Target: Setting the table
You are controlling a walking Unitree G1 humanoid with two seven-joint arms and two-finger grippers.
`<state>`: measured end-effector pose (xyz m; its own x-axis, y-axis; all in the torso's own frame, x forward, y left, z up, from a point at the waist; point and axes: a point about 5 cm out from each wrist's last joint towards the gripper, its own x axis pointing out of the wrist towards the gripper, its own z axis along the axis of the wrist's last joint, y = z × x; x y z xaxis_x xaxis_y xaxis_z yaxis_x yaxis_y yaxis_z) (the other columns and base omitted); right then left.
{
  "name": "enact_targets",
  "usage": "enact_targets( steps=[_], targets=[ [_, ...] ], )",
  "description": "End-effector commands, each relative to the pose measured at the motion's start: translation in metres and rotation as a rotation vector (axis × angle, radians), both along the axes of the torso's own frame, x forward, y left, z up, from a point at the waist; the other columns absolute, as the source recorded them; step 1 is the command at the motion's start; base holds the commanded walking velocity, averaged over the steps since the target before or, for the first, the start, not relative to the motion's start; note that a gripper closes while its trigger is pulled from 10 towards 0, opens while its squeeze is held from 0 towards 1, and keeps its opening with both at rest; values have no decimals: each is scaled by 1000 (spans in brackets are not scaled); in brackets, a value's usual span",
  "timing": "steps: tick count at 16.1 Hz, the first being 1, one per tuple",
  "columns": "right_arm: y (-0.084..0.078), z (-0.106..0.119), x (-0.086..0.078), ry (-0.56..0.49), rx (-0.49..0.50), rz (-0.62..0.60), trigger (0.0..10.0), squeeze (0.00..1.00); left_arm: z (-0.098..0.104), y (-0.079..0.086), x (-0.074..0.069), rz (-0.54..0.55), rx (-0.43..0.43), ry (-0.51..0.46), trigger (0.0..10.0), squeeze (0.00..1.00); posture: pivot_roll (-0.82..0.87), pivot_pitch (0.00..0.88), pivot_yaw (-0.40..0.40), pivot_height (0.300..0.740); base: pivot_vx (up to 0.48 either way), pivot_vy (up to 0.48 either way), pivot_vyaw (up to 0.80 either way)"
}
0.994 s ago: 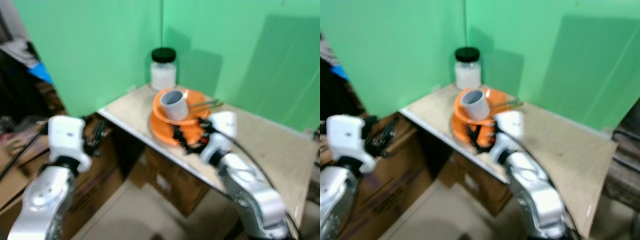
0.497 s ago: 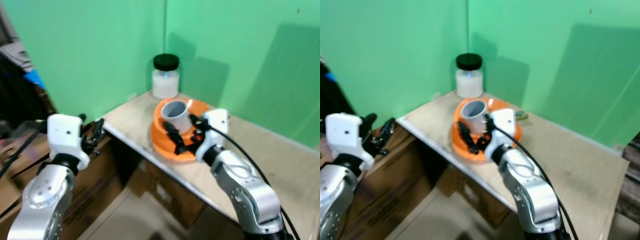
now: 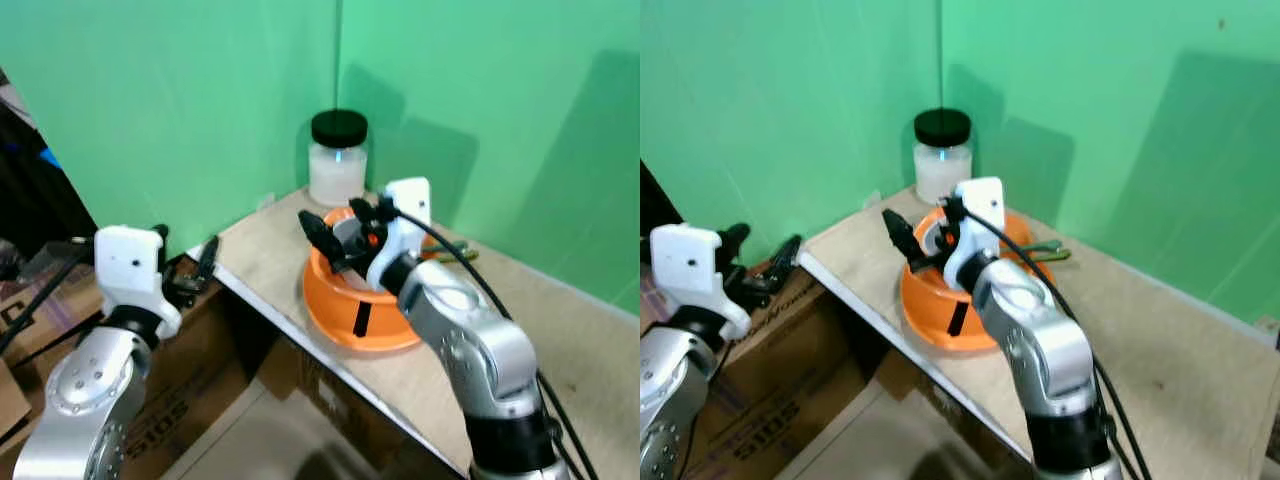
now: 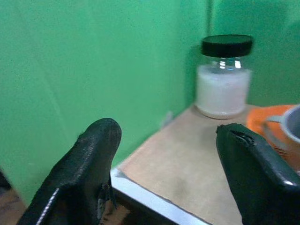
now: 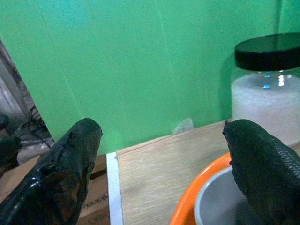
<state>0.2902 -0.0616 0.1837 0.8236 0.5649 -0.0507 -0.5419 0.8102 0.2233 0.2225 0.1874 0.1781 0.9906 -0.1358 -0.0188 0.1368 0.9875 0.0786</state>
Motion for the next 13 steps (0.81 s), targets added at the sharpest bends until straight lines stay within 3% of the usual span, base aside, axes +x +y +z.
enact_targets(
  steps=[1,7,8,9,10,11,12,13],
  targets=[
    [-6,-2,8,35,-36,-48,10000,1000,2,0,-3,-25,-11,-9,10000,1000,51,0,34,740,0,0,0],
    [3,13,36,114,-215,-111,10000,1000,-6,-2,-14,-170,83,55,10000,1000,57,0,27,740,0,0,0],
    [2,11,39,171,-295,-134,10000,1000,-7,-1,-14,-174,105,63,10000,1000,57,0,25,740,0,0,0],
    [2,11,41,219,-313,-151,10000,0,-8,-2,-15,-196,123,69,10000,886,58,0,25,740,0,0,0],
    [3,10,44,257,-296,-168,10000,0,-9,-4,-17,-227,130,77,10000,545,57,0,25,740,0,0,0],
    [4,9,46,287,-284,-181,9294,0,-10,-6,-18,-252,137,83,10000,286,59,0,26,740,0,0,0],
    [4,8,47,301,-281,-185,9294,0,-10,-7,-19,-261,142,85,10000,286,58,0,26,740,0,0,0],
    [5,4,50,353,-259,-202,4588,0,-11,-10,-20,-276,151,89,10000,75,58,0,27,740,0,0,0]
  ],
)
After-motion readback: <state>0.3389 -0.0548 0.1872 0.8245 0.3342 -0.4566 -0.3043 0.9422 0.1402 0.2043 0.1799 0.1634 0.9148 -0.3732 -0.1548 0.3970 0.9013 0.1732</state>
